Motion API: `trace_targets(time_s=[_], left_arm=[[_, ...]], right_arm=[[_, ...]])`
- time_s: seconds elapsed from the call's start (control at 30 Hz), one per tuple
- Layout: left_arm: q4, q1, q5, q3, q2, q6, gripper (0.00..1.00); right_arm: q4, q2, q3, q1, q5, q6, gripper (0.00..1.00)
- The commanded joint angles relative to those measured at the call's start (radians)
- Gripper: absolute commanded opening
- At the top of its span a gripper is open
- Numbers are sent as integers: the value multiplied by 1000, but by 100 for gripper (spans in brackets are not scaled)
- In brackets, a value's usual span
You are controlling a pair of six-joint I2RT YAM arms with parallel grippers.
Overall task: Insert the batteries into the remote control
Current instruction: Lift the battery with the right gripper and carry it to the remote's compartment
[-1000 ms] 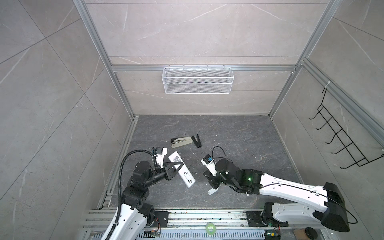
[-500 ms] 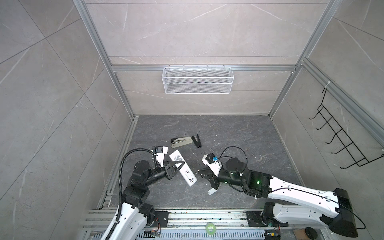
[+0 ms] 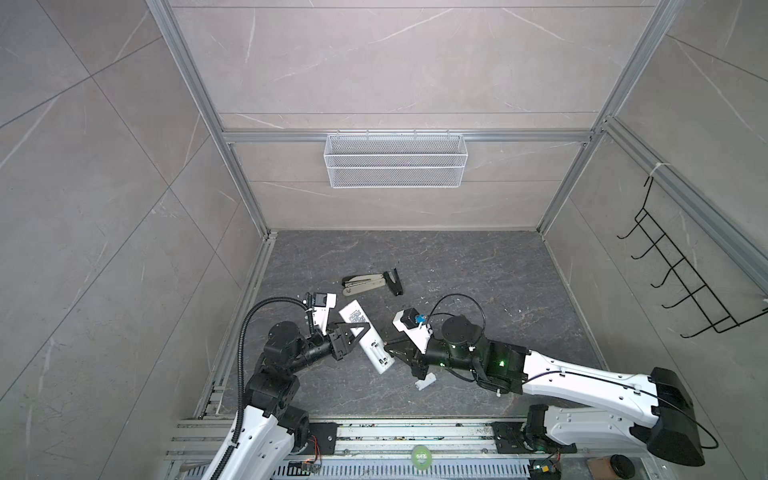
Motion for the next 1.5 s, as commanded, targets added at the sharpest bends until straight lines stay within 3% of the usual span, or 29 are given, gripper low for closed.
trace_targets(time_s=[0.0, 1.47], left_arm=[[59, 3, 22, 4, -14, -19, 0], [124, 3, 6, -7, -49, -83, 0]], right_arm=[[57, 18, 32, 15, 3, 16, 0], [108, 103, 16, 82, 99, 1, 0]])
